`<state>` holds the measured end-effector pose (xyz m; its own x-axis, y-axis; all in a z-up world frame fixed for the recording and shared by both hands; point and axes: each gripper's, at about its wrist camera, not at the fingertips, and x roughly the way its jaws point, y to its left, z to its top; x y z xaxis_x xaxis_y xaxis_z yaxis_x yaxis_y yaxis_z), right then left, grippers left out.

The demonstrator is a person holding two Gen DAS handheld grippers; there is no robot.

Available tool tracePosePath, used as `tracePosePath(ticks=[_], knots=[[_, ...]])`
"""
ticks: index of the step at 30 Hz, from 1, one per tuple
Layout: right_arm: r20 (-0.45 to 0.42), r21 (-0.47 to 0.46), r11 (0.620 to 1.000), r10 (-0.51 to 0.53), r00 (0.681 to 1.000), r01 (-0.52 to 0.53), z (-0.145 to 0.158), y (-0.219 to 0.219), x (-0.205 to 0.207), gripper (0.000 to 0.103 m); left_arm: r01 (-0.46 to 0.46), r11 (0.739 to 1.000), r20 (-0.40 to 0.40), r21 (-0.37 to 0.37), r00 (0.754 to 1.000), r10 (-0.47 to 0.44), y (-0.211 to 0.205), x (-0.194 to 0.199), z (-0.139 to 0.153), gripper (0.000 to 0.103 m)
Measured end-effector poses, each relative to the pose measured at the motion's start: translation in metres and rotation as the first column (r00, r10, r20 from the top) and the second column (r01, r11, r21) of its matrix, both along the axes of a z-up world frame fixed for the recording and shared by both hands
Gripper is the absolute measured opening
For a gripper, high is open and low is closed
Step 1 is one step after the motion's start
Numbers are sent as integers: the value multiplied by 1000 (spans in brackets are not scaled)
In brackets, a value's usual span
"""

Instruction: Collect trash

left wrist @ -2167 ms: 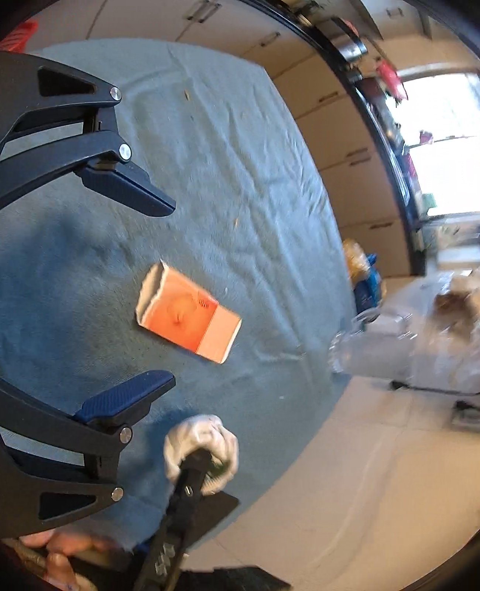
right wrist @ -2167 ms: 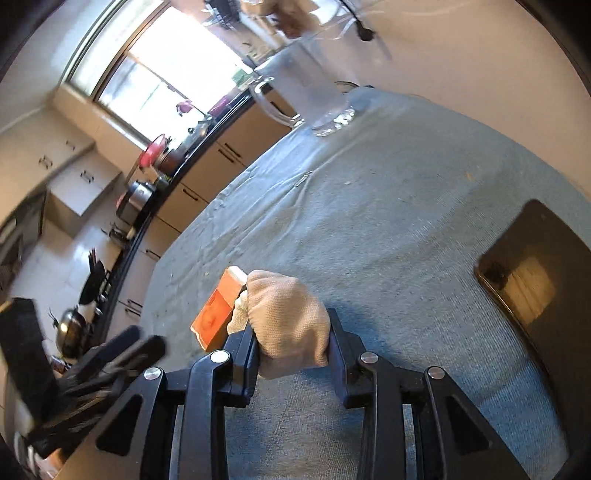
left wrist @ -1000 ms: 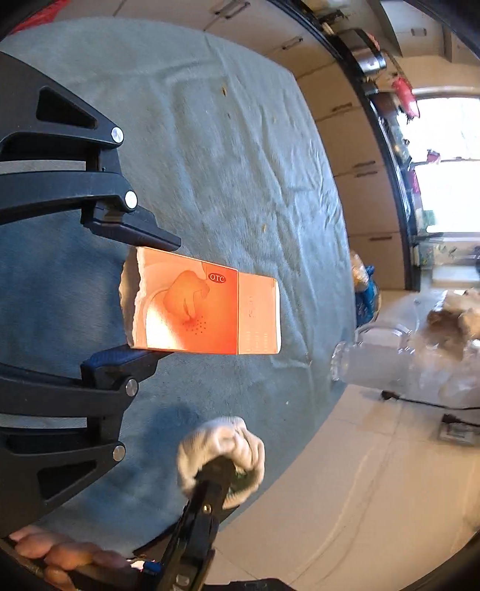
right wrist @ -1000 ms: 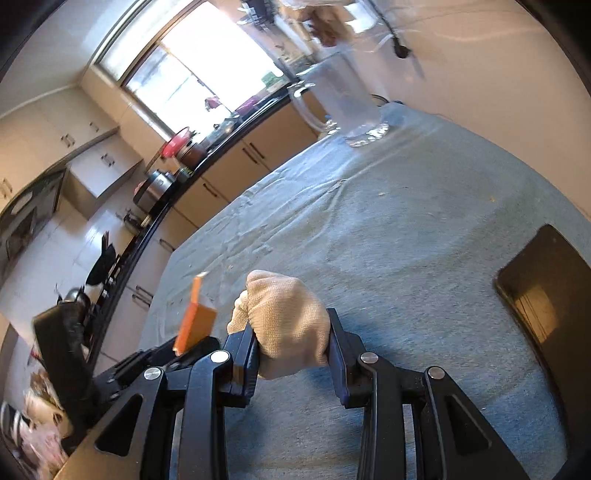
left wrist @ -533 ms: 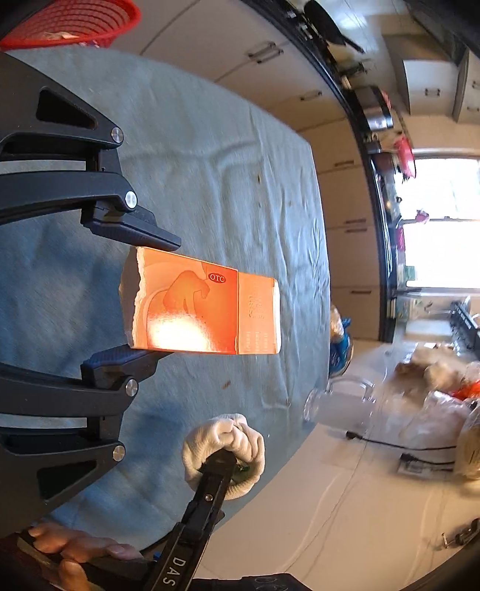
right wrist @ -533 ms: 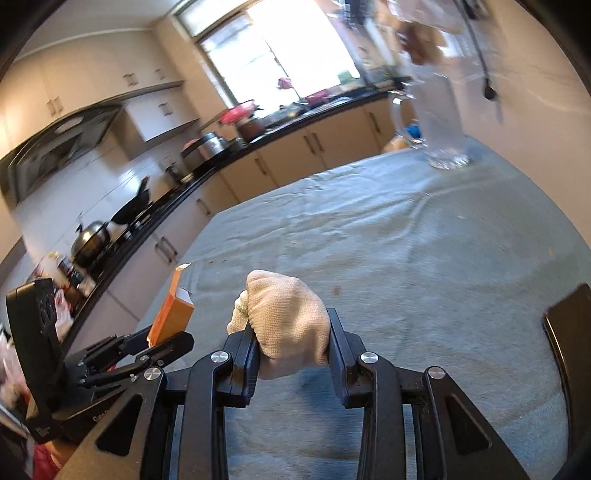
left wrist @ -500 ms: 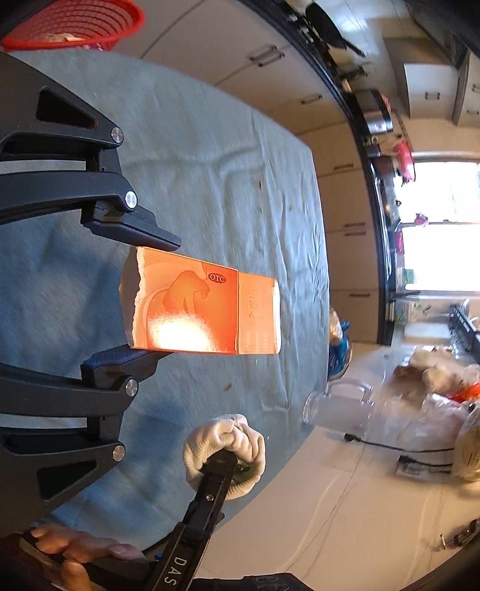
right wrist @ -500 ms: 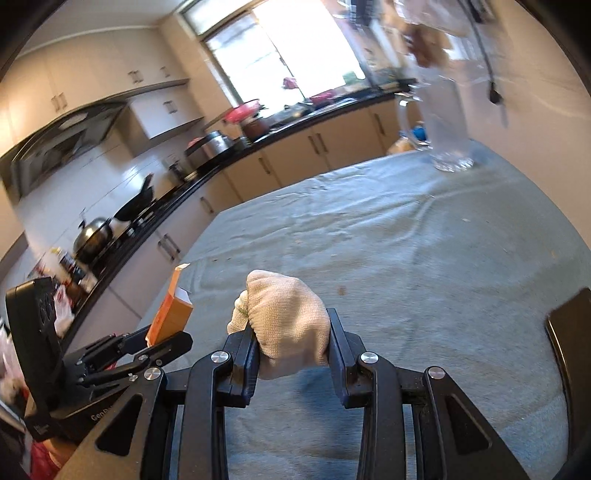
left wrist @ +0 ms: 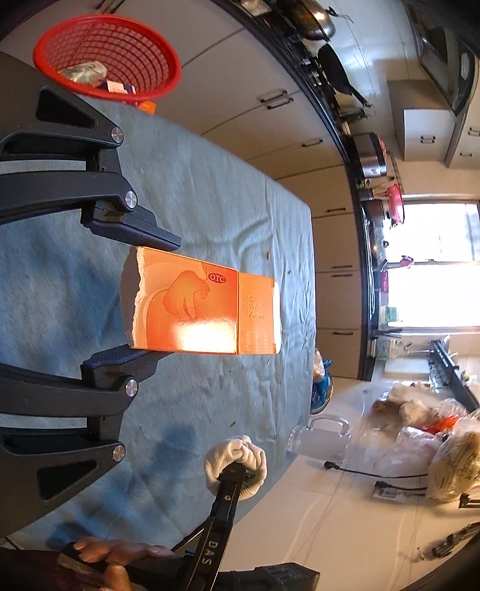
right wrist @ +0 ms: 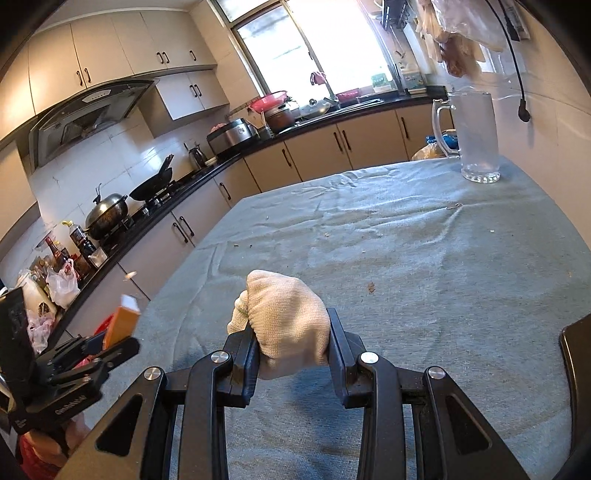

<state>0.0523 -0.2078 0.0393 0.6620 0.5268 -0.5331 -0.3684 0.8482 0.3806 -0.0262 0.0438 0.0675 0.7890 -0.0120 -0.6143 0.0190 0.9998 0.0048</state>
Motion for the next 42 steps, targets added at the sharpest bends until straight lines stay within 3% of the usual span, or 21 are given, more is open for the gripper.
tracePosePath(ticks=[23, 37, 42], knots=[[-26, -20, 987, 161, 987, -161, 18, 102, -42, 35, -106, 993, 43, -53, 993, 108, 73, -44, 7, 46], [-25, -51, 960, 276, 961, -277, 25, 182, -54, 35, -215, 971, 57, -106, 973, 221, 145, -70, 5, 46], [-23, -23, 965, 262, 965, -262, 31, 181, -52, 35, -152, 969, -9, -192, 988, 154, 165, -74, -2, 48]])
